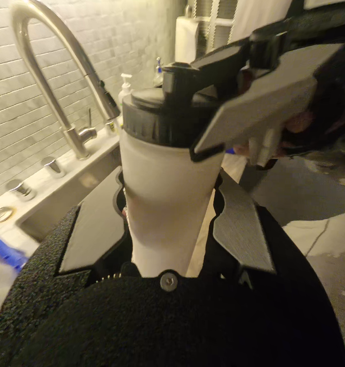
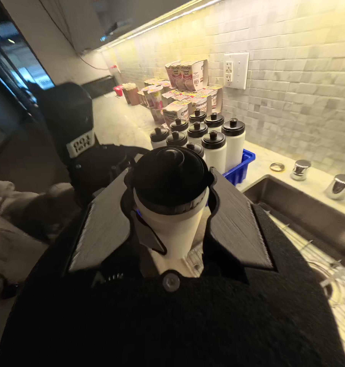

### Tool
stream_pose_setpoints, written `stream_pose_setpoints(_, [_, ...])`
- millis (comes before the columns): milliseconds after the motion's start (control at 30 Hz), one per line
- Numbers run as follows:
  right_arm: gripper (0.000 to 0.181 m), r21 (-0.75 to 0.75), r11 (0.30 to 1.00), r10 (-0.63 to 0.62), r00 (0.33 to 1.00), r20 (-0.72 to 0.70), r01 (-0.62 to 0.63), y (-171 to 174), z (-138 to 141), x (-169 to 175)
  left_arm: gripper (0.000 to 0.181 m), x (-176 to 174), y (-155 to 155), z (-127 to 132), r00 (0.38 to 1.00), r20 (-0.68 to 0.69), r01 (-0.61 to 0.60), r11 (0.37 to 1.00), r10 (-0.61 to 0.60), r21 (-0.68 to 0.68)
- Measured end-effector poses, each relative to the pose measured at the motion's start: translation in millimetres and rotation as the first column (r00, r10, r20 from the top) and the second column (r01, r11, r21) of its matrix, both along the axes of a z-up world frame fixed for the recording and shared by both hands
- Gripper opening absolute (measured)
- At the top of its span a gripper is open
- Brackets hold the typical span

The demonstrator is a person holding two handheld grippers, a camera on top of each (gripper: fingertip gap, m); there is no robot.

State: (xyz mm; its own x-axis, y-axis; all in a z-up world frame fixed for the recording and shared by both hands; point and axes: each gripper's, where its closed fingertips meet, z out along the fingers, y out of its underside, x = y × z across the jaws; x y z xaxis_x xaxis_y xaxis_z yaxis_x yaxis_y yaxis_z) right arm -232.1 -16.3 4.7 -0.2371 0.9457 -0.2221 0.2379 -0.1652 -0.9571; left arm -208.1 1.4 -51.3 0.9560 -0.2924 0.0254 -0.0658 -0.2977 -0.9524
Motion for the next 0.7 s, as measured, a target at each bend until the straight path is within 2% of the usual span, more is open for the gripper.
stream_pose_setpoints(133, [0.074, -0.116, 0.993, 0.010, 1.000, 0.021, -0.008, 12, -11, 6, 0.100, 20, 15, -25, 0.994, 0.109, 0.017, 1.000, -0.014, -0.027])
stream_pose_setpoints(267, [0.075, -0.150, 0.987, -0.047, 0.996, 0.074, 0.058, 29, -42, 6, 0.098, 29, 31, -54, 0.984, 0.171, -0.034, 0.996, 0.048, -0.085])
stream_pose_setpoints(367, [0.075, -0.197, 0.977, -0.068, 0.993, 0.092, 0.085, 39, -56, 8, 0.097, 28, 37, -69, 0.983, 0.159, -0.077, 0.990, 0.096, -0.117])
stream_pose_setpoints(433, [0.075, -0.207, 0.972, -0.091, 0.990, 0.105, 0.111, 42, -63, 10, 0.096, 28, 39, -76, 0.984, 0.143, -0.087, 0.986, 0.107, -0.140])
stream_pose_setpoints(533, [0.077, -0.122, 0.978, -0.158, 0.981, 0.116, 0.172, 48, -68, 11, 0.096, 26, 39, -85, 0.985, 0.120, -0.101, 0.980, 0.122, -0.173])
stream_pose_setpoints(700, [0.075, -0.136, 0.979, -0.144, 0.986, 0.089, 0.155, 47, -65, 11, 0.095, 28, 37, -84, 0.989, 0.109, -0.082, 0.978, 0.104, -0.190])
